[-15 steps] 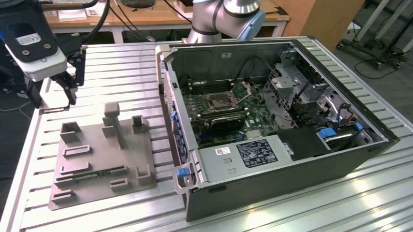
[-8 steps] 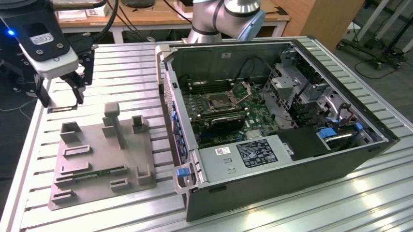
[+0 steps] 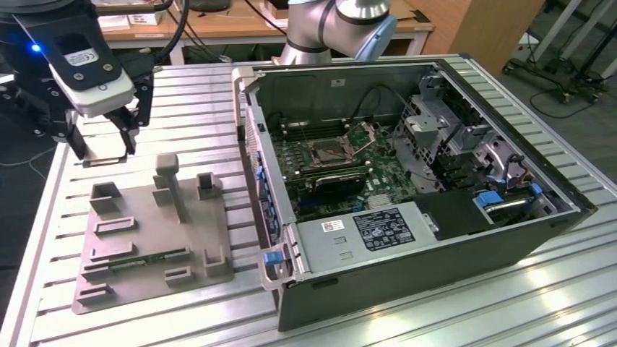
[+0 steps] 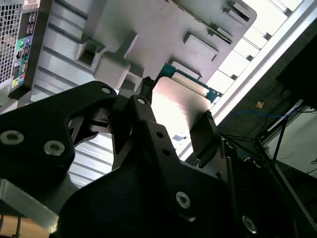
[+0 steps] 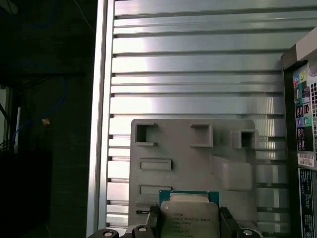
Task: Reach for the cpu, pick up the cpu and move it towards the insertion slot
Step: 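Pick up the cpu and move it towards the insertion slot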
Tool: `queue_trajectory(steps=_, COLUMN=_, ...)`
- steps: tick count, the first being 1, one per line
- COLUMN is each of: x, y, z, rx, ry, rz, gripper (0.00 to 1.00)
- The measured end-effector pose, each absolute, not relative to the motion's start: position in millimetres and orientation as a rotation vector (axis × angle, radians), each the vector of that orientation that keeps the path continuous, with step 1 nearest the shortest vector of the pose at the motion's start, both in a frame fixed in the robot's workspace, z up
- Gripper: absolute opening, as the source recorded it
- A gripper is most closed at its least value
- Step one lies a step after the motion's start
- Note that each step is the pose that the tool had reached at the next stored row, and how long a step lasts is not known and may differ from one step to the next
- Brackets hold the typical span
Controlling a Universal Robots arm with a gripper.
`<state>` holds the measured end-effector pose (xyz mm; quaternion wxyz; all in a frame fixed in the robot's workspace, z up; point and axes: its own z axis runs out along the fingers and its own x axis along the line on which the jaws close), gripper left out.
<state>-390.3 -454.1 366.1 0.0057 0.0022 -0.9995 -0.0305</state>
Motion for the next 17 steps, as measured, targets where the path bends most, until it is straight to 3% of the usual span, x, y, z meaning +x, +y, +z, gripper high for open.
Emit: queue_trajectory(steps=17, x=-372, y=-454, z=372, rx=0.003, ry=-3.129, rz=-0.096, gripper=0.55)
